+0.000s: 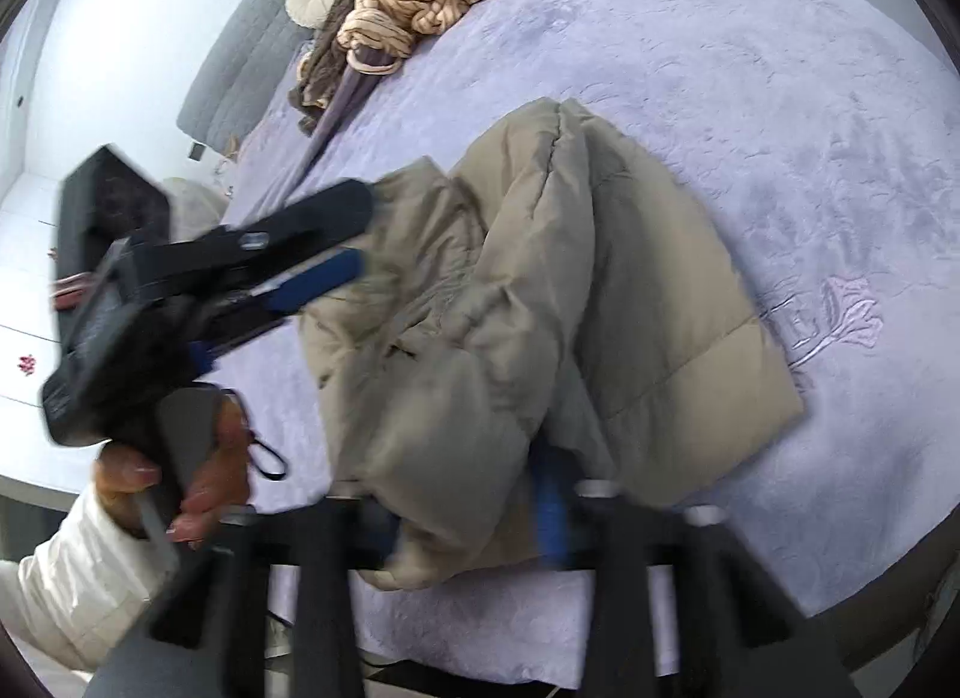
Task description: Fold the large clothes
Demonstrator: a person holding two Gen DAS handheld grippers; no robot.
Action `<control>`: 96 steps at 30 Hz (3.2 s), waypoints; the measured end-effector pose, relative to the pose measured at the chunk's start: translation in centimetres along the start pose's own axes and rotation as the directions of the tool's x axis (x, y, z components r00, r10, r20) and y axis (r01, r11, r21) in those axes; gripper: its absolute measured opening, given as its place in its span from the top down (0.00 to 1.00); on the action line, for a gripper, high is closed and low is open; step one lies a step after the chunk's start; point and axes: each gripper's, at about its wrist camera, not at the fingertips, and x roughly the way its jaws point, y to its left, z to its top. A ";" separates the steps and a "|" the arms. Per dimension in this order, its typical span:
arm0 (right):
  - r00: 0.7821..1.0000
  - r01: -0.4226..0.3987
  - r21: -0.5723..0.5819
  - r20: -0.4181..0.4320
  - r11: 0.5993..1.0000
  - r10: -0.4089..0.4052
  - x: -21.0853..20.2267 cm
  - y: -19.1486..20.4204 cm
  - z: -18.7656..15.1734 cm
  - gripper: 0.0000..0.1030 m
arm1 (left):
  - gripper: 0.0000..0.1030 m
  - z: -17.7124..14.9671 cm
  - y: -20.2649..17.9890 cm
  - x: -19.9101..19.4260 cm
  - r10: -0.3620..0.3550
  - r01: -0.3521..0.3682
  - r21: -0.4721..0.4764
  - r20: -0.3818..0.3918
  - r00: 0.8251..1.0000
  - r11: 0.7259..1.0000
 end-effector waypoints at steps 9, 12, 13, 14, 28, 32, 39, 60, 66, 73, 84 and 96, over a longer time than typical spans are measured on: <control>0.986 0.169 -0.096 0.009 0.981 -0.169 -0.2 -2.3 -1.5 0.90 | 0.09 -0.1 9.3 2.9 0.260 -0.254 -0.094 0.049 0.964 0.963; 0.973 0.231 -0.102 0.008 0.968 -0.231 1.0 -3.4 -1.2 0.90 | 0.09 0.5 6.9 6.0 0.253 -0.251 -0.040 0.058 0.966 0.967; 0.970 0.241 -0.087 -0.002 0.966 -0.243 1.2 -4.2 -1.3 0.90 | 0.09 0.9 5.8 7.0 0.242 -0.241 -0.020 0.059 0.969 0.970; 0.969 0.244 -0.063 -0.011 0.968 -0.246 1.3 -5.2 -1.5 0.90 | 0.09 1.3 4.7 8.0 0.231 -0.231 0.001 0.054 0.971 0.973; 0.990 0.142 0.025 -0.002 0.989 -0.142 -2.3 -10.3 0.6 0.51 | 0.09 2.4 2.0 12.4 0.208 -0.207 0.037 -0.021 0.978 0.978; 0.998 0.002 -0.020 0.056 1.000 -0.001 -3.4 -8.4 5.2 0.34 | 0.09 2.3 2.2 12.3 0.212 -0.211 0.036 -0.023 0.977 0.977; 0.985 -0.142 0.052 -0.093 0.989 0.146 6.1 -6.6 12.3 0.34 | 0.09 2.5 2.8 6.8 0.216 -0.215 -0.008 0.046 0.975 0.976; 0.979 0.077 -0.118 -0.179 0.990 -0.097 9.2 -6.5 11.3 0.92 | 0.09 -3.0 6.9 3.1 0.384 -0.393 -0.175 -0.083 0.920 0.903; 0.979 0.064 -0.152 -0.183 0.986 -0.092 6.6 -5.3 10.7 0.87 | 0.09 -5.4 5.4 1.6 0.399 -0.416 -0.177 -0.126 0.908 0.892; 0.978 -0.011 -0.235 -0.204 0.972 -0.038 3.1 -3.7 7.5 0.87 | 0.09 -8.3 4.0 1.3 0.398 -0.426 -0.235 -0.157 0.904 0.874; 0.961 0.014 -0.233 -0.265 0.972 -0.077 4.7 -5.7 5.1 0.85 | 0.09 -10.9 2.5 -0.9 0.412 -0.443 -0.261 -0.168 0.896 0.858; 0.976 0.103 -0.176 -0.172 0.979 -0.133 2.8 -5.0 3.9 0.78 | 0.01 -13.3 3.3 -2.5 0.377 -0.407 -0.267 -0.158 0.913 0.874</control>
